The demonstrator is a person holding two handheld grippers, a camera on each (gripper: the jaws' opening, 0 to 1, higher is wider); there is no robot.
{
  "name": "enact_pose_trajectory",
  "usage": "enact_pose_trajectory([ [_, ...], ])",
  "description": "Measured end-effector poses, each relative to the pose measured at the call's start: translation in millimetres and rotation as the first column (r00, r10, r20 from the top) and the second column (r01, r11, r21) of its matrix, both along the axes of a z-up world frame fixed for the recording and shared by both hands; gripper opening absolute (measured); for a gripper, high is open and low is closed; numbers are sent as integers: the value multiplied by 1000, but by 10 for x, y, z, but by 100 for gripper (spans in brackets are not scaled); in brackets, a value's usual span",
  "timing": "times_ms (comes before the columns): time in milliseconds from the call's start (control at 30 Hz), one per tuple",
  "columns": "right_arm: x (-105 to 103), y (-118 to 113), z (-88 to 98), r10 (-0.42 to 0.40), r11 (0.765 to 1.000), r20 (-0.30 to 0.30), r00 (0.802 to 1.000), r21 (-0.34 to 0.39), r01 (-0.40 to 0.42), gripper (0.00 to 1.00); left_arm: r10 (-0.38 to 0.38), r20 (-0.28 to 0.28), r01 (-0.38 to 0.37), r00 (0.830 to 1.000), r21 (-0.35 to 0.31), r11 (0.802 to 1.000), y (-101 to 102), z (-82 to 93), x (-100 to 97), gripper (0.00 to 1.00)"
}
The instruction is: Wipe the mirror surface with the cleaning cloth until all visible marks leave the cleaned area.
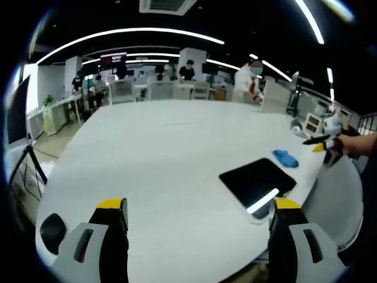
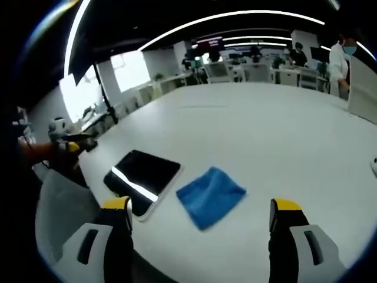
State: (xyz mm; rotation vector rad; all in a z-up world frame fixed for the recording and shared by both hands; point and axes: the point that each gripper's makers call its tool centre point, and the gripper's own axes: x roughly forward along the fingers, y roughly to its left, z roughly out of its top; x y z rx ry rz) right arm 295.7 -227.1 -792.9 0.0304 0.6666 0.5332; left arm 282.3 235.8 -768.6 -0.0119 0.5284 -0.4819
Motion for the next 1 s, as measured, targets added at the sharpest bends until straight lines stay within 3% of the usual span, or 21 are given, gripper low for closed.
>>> enact_pose_trajectory([
  [100, 125, 49, 114, -47, 999, 15, 999, -2, 47, 96, -1, -3, 1, 1000, -3, 1000, -8, -5, -4, 100],
  [167, 231, 82, 110, -100, 993, -2, 995, -57, 100, 91, -2, -5, 2, 1000, -5, 1000, -11, -23, -1, 100],
  [233, 386, 257, 146, -95, 995, 31, 995, -31, 96, 87, -3, -7, 3, 1000, -3, 1000, -20, -36, 0, 100],
  [367, 534, 255, -120, -167, 974, -19, 986, -158, 162, 78, -11, -3, 11, 1000, -10, 1000, -64, -24, 3, 100],
  [467, 492, 201, -368, -239, 963, -107, 965, -154, 221, 60, -6, 2, 6, 1000, -16, 1000, -56, -24, -3, 100],
  [500, 498, 186, -389, -243, 962, -93, 965, -148, 228, 57, 0, 3, 0, 1000, -17, 1000, -47, -15, -22, 100],
  [600, 484, 227, -463, -202, 970, -67, 977, -149, 191, 51, 18, 3, -18, 1000, -25, 1000, -3, -31, -71, 100],
  [700, 512, 206, -574, -119, 960, -48, 992, -260, 103, 45, 27, -16, -27, 1000, -22, 999, 33, -93, -141, 100],
  [833, 587, 161, -644, -87, 962, -36, 996, -263, 74, 45, 34, -20, -35, 999, -22, 999, 58, -87, -171, 100],
  [900, 511, 199, -844, -32, 965, -98, 995, -263, 5, 36, 37, -21, -37, 999, -21, 999, 71, -96, -169, 100],
  [933, 538, 243, -815, 6, 967, -20, 1000, -254, -10, 34, 37, -22, -38, 999, -21, 999, 71, -100, -170, 100],
  [967, 480, 195, -842, -19, 961, -71, 997, -278, -1, 32, 36, -23, -37, 999, -20, 999, 73, -111, -166, 100],
  [1000, 542, 214, -810, -39, 965, -51, 998, -260, 24, 30, 36, -22, -36, 999, -19, 999, 69, -109, -165, 100],
])
